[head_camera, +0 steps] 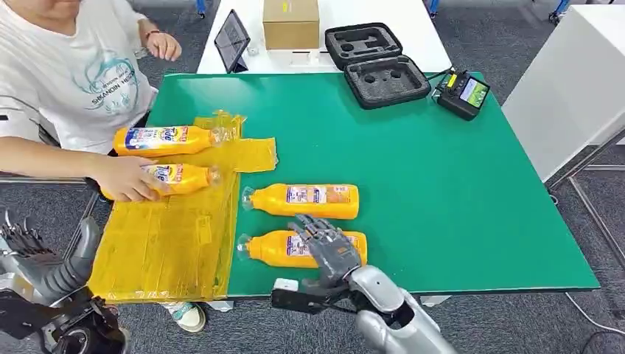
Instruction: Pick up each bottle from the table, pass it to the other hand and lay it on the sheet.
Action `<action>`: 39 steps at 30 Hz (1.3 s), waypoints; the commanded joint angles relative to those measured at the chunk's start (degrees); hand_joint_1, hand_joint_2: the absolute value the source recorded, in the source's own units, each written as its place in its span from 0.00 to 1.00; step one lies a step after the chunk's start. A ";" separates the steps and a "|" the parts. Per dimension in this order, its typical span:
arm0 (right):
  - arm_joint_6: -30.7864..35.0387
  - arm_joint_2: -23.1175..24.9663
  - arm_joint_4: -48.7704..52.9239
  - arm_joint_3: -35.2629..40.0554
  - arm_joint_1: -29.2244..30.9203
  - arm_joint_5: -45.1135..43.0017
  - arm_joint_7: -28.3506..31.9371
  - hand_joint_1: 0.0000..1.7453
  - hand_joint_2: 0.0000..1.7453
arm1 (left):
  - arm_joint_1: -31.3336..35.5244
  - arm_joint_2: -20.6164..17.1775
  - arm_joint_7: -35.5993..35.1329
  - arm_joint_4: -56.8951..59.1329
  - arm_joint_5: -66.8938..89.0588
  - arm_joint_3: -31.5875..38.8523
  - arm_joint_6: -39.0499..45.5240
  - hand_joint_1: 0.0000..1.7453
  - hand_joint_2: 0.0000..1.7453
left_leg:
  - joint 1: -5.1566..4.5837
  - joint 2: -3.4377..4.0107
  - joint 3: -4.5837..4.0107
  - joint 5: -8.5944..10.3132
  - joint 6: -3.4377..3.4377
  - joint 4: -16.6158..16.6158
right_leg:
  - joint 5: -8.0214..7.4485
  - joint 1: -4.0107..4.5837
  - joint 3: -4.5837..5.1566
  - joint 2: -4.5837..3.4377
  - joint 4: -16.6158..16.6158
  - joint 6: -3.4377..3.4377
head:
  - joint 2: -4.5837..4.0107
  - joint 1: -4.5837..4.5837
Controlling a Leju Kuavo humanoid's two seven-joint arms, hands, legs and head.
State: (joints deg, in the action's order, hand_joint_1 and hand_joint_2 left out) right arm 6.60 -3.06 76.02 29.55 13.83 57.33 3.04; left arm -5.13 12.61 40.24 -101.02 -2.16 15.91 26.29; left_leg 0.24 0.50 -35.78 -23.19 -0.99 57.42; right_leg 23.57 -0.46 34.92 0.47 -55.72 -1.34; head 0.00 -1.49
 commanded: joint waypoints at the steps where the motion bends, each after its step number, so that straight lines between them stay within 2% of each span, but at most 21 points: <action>1: 0.49 0.54 -11.69 -1.02 6.75 0.12 0.07 0.00 1.00 | -0.69 1.06 -0.24 2.86 0.39 0.54 0.96 0.00 1.00 | 0.01 0.06 0.22 -0.06 0.03 -0.06 | 0.03 0.00 -0.19 -0.11 0.06 0.02 | 0.00 0.00; 7: 0.50 0.72 -13.15 -1.78 7.00 -0.73 0.39 0.00 1.00 | 0.31 -0.48 -0.24 3.64 1.56 -0.30 2.37 0.00 1.00 | 0.00 -0.02 0.22 -0.04 0.03 -0.07 | 0.05 0.00 -0.20 -0.02 0.06 0.02 | 0.00 0.00; 17: -5.12 1.90 -23.76 -3.63 8.53 -5.98 0.67 0.00 1.00 | 1.49 -1.53 -0.24 5.58 1.83 -2.22 3.92 0.00 1.00 | 0.02 -0.10 0.34 -0.07 0.06 -0.07 | 0.09 0.02 -0.35 0.03 0.07 0.04 | 0.00 0.00; 23: -7.20 1.70 -25.27 -3.30 8.39 -6.72 0.56 0.00 1.00 | 1.60 -1.91 -0.24 6.42 1.68 -2.10 3.88 0.00 1.00 | 0.04 -0.17 0.50 -0.05 0.06 -0.14 | 0.09 0.04 -0.49 0.10 0.15 0.05 | 0.00 -0.02; 24: -7.33 1.64 -24.97 -3.18 8.27 -6.75 0.59 0.18 1.00 | 1.75 -2.11 -0.24 6.57 1.78 -2.18 3.79 0.00 1.00 | 0.03 -0.11 0.40 -0.02 0.04 -0.09 | 0.04 0.03 -0.37 0.06 0.10 0.03 | 0.00 0.00; 25: -7.76 1.48 -24.60 -2.98 8.14 -6.84 0.64 0.45 1.00 | 1.91 -2.37 -0.24 6.62 2.29 -2.45 3.93 0.00 1.00 | 0.05 -0.18 0.56 -0.05 0.06 -0.12 | 0.09 0.04 -0.54 0.10 0.14 0.05 | 0.00 0.00; 26: -8.01 1.37 -24.32 -2.82 8.05 -6.84 0.55 0.84 1.00 | 2.08 -2.42 -0.24 6.43 2.08 -2.34 4.09 0.00 1.00 | 0.04 -0.16 0.48 -0.02 0.05 -0.10 | 0.05 0.03 -0.45 0.11 0.12 0.04 | 0.00 -0.02; 27: -8.08 1.34 -24.24 -2.78 8.04 -6.84 0.53 0.96 1.00 | 2.14 -2.47 -0.24 6.42 2.10 -2.33 4.15 0.00 1.00 | 0.05 -0.19 0.56 -0.02 0.06 -0.13 | 0.05 0.05 -0.53 0.12 0.16 0.05 | 0.00 -0.02; 29: -8.63 1.33 -23.75 -3.03 7.78 -7.76 1.21 1.00 1.00 | 2.38 -2.65 -0.24 6.79 1.89 -2.40 3.67 0.00 1.00 | 0.03 -0.12 0.59 -0.04 0.01 -0.09 | 0.06 0.03 -0.52 0.08 0.11 0.03 | 0.00 0.00; 37: -9.05 1.21 -23.35 -3.31 7.56 -8.72 2.10 0.97 1.00 | 2.70 -2.72 -0.24 7.50 1.69 -2.57 3.31 0.00 1.00 | 0.03 -0.21 0.90 -0.04 0.02 -0.13 | 0.11 0.03 -0.90 0.14 0.17 0.02 | 0.00 0.00; 39: -9.93 0.99 -22.96 -3.40 7.44 -9.93 3.33 0.99 1.00 | 3.15 -2.70 -0.24 8.16 1.09 -2.56 3.07 0.00 1.00 | 0.05 -0.24 0.90 -0.04 0.03 -0.13 | 0.12 0.05 -0.91 0.18 0.18 0.03 | 0.00 0.00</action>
State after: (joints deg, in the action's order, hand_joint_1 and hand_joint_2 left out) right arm -1.07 -1.64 57.55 26.64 23.01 49.35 4.44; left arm -4.45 10.99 40.24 -97.72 -0.17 14.10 29.68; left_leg 0.23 0.51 -35.06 -23.23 -1.03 57.42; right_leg 23.63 -0.45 34.27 0.46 -55.68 -1.37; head 0.00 -1.49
